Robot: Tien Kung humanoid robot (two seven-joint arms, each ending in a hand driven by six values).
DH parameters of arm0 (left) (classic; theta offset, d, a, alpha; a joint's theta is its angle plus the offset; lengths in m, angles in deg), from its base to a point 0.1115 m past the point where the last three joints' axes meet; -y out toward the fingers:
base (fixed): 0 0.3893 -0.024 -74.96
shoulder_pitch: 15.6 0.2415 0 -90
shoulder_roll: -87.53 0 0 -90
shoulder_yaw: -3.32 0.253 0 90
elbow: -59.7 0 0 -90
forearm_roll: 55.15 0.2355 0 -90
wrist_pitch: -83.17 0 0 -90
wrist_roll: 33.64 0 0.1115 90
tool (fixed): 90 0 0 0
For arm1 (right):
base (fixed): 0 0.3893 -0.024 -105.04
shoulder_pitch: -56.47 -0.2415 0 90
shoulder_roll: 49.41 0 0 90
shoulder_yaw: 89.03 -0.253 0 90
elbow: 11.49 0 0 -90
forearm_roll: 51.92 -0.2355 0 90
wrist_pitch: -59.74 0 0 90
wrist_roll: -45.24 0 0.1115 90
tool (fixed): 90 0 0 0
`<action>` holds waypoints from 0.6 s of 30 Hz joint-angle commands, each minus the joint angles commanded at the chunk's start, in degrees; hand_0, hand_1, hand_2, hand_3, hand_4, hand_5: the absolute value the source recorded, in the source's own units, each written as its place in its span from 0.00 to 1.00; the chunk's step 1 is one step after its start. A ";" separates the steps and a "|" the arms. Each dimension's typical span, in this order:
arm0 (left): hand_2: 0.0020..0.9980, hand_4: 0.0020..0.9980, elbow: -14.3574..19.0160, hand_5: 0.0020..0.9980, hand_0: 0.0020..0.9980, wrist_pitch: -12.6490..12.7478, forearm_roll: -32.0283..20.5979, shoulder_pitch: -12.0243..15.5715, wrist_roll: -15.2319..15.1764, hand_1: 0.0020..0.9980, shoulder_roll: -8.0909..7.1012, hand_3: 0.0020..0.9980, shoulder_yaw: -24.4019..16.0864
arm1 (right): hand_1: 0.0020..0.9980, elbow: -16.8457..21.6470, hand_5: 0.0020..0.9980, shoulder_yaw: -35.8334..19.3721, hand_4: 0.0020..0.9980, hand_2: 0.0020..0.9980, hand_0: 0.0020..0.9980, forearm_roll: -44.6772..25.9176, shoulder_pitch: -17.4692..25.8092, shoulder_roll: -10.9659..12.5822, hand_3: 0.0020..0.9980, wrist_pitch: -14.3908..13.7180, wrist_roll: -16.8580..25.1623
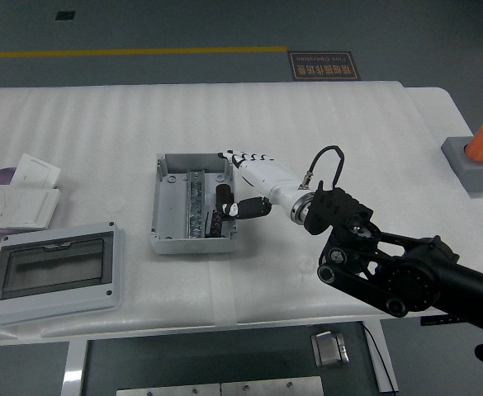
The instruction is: Pick up the battery,place it into the box
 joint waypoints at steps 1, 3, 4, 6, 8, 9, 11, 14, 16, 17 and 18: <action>0.52 0.58 0.00 0.42 0.63 0.00 -0.12 0.04 -0.02 0.65 0.04 0.58 0.09 | 1.00 -0.17 0.47 -1.49 0.78 1.00 1.00 -0.64 0.65 0.74 1.00 -0.22 0.30; 0.52 0.58 0.00 0.42 0.63 0.02 -0.40 0.13 -0.09 0.65 0.11 0.58 0.32 | 1.00 -0.67 0.49 -4.56 0.80 1.00 1.00 -2.24 2.04 2.31 1.00 -0.57 1.01; 0.52 0.58 0.00 0.42 0.63 0.02 -0.38 0.16 -0.09 0.65 0.14 0.58 0.27 | 1.00 -0.93 0.49 -6.06 0.80 1.00 1.00 -2.81 2.74 3.03 1.00 -0.76 1.38; 0.52 0.58 0.00 0.42 0.63 0.06 -0.50 0.22 -0.15 0.65 0.21 0.58 0.30 | 1.00 -1.41 0.49 -9.33 0.80 1.00 1.00 -3.95 4.18 4.45 1.00 -1.10 2.18; 0.52 0.58 0.00 0.42 0.63 0.09 -0.70 0.22 -0.25 0.65 0.27 0.58 0.52 | 1.00 -1.79 0.49 -12.77 0.80 1.00 1.00 -4.82 5.81 5.81 1.00 -1.43 3.17; 0.52 0.58 0.00 0.42 0.63 0.10 -0.93 0.21 -0.33 0.65 0.29 0.57 0.76 | 1.00 -1.93 0.50 -14.61 0.80 1.00 1.00 -5.26 6.72 6.48 1.00 -1.61 3.77; 0.52 0.58 0.00 0.42 0.63 0.13 -1.14 0.17 -0.42 0.65 0.35 0.57 1.00 | 1.00 -1.98 0.50 -17.76 0.80 1.00 1.00 -4.27 8.10 7.42 1.00 -1.88 4.38; 0.52 0.58 0.00 0.42 0.63 0.14 -1.37 0.12 -0.52 0.65 0.41 0.57 1.44 | 1.00 -1.31 0.50 -22.29 0.80 1.00 1.00 1.14 10.37 8.58 1.00 -1.73 3.55; 0.52 0.58 0.00 0.41 0.63 0.17 -1.50 0.11 -0.59 0.65 0.40 0.57 1.62 | 1.00 -0.37 0.51 -25.17 0.80 1.00 1.00 4.69 12.27 9.12 1.00 -1.56 3.23; 0.52 0.58 0.00 0.41 0.63 0.18 -1.45 0.11 -0.61 0.65 0.38 0.57 1.61 | 1.00 0.16 0.51 -26.60 0.80 1.00 1.00 6.41 13.29 9.31 1.00 -1.56 3.26; 0.52 0.58 0.00 0.41 0.63 0.19 -1.44 0.11 -0.64 0.65 0.36 0.57 1.63 | 1.00 0.63 0.51 -27.78 0.80 1.00 1.00 7.78 14.15 9.43 1.00 -1.63 3.37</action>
